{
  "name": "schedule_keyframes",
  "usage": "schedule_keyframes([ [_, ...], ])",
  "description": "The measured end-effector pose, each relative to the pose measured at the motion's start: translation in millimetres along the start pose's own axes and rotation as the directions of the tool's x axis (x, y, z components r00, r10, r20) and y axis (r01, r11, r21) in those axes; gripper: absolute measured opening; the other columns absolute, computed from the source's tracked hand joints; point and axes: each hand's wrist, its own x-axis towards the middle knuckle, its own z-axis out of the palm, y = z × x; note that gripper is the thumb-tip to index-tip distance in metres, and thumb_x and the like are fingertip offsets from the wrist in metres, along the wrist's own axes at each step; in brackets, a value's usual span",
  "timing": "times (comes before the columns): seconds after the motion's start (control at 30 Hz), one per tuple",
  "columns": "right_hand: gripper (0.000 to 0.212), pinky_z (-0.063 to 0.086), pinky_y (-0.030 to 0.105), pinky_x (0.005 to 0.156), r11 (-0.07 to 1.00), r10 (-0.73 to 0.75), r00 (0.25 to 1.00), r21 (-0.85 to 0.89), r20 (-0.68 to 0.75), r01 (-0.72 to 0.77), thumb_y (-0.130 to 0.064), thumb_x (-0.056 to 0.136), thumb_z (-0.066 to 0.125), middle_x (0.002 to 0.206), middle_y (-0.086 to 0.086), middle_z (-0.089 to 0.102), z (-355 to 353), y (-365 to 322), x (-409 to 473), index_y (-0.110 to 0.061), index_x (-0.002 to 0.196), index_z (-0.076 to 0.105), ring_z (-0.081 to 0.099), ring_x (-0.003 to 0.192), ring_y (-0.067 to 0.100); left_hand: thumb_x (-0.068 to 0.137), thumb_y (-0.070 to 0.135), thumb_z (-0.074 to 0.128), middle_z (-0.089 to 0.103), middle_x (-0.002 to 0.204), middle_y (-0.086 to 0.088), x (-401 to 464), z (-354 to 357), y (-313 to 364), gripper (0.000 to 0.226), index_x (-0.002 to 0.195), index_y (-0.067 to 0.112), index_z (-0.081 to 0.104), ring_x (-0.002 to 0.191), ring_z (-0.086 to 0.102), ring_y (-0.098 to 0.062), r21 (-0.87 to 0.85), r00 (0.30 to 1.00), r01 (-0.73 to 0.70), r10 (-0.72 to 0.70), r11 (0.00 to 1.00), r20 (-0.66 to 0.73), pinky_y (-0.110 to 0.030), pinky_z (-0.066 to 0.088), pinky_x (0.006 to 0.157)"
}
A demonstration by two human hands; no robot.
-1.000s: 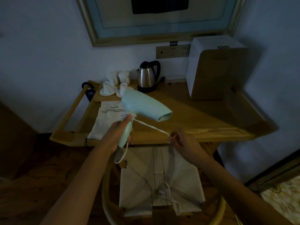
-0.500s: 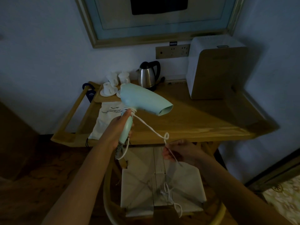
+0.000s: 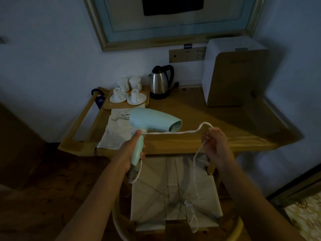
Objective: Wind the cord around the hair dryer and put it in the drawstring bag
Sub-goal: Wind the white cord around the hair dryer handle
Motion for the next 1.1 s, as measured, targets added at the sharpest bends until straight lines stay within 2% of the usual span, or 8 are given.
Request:
schedule_keyframes([
  [0.1,0.015,0.04,0.023,0.057,0.943,0.178,0.949,-0.322,0.261,-0.088,-0.024,0.078,0.056,0.057,-0.005,0.05,-5.9,-18.8,-8.0,-0.019,0.065,0.06,0.046,0.056,0.01,0.094,0.043,0.042,0.051,0.051,-0.001,7.8,-6.3,5.7,0.039,0.073,0.011,0.049,0.041,0.045,-0.013,0.019,0.997,0.004,-0.002,1.0,-0.08,-0.02,0.038,0.044],
  [0.2,0.029,0.044,0.025,0.065,0.622,0.422,0.849,-0.783,0.317,-0.017,-0.034,0.086,0.053,0.069,-0.001,0.06,-11.1,-35.6,-15.8,-0.009,0.083,0.068,0.053,0.067,0.016,0.092,0.042,0.047,0.048,0.05,-0.001,16.3,-14.5,19.9,0.035,0.073,0.014,0.05,0.032,0.041,-0.011,-0.065,0.986,-0.054,0.043,0.996,-0.159,-0.015,0.035,0.035],
  [0.33,0.017,0.05,0.014,0.07,0.319,0.668,0.669,-0.938,0.325,0.137,-0.012,0.087,0.059,0.084,-0.003,0.074,10.5,-40.9,-26.2,-0.002,0.096,0.07,0.068,0.082,0.008,0.087,0.045,0.05,0.047,0.058,-0.003,19.2,-22.7,41.3,0.035,0.07,0.015,0.05,0.032,0.042,-0.013,-0.005,0.984,-0.063,0.062,0.998,-0.166,-0.017,0.037,0.034],
  [0.5,0.013,0.041,0.014,0.066,-0.233,0.523,0.809,-0.868,0.269,0.439,-0.021,0.087,0.06,0.085,-0.006,0.07,31.3,-30.6,-20.1,-0.018,0.09,0.072,0.058,0.071,-0.004,0.083,0.051,0.053,0.052,0.058,-0.003,19.4,-25.4,60.3,0.038,0.072,0.014,0.055,0.04,0.045,-0.015,0.034,0.971,-0.143,0.147,0.989,-0.187,-0.021,0.039,0.039],
  [0.6,0.02,0.041,0.023,0.069,-0.469,0.336,0.906,-0.788,0.258,0.399,-0.026,0.092,0.052,0.094,0.0,0.068,40.5,-41.2,-9.3,-0.018,0.102,0.068,0.057,0.08,0.01,0.082,0.051,0.053,0.051,0.062,-0.003,17.0,-28.2,68.1,0.037,0.074,0.015,0.055,0.037,0.044,-0.014,0.022,0.976,-0.149,0.151,0.989,-0.155,-0.019,0.038,0.037],
  [0.7,0.022,0.037,0.024,0.058,-0.558,0.174,0.934,-0.75,0.312,0.354,-0.028,0.093,0.049,0.076,-0.005,0.058,53.5,-59.3,-0.7,-0.02,0.103,0.067,0.053,0.068,0.011,0.088,0.053,0.049,0.051,0.056,-0.001,11.9,-31.2,73.2,0.042,0.071,0.015,0.054,0.032,0.043,-0.01,-0.038,0.979,-0.181,0.176,0.983,-0.101,-0.016,0.037,0.035],
  [0.83,0.018,0.032,0.018,0.053,-0.52,0.02,0.915,-0.777,0.404,0.355,-0.028,0.09,0.054,0.076,-0.005,0.06,73.2,-81.8,-0.3,-0.02,0.101,0.067,0.051,0.064,0.005,0.09,0.05,0.048,0.056,0.05,0.001,1.4,-30.3,87.7,0.039,0.075,0.015,0.057,0.034,0.044,-0.01,-0.117,0.948,-0.318,0.311,0.941,-0.074,-0.015,0.037,0.035],
  [1.1,0.01,0.038,0.014,0.06,-0.457,0.111,0.859,-0.741,0.5,0.491,-0.032,0.078,0.069,0.065,-0.027,0.051,117.4,-116.5,-20.9,-0.037,0.073,0.061,0.05,0.065,-0.01,0.091,0.049,0.045,0.047,0.062,-0.001,-9.7,-29.1,127.4,0.037,0.079,0.015,0.052,0.038,0.038,-0.01,-0.156,0.922,-0.383,0.386,0.91,-0.01,-0.016,0.031,0.038],
])
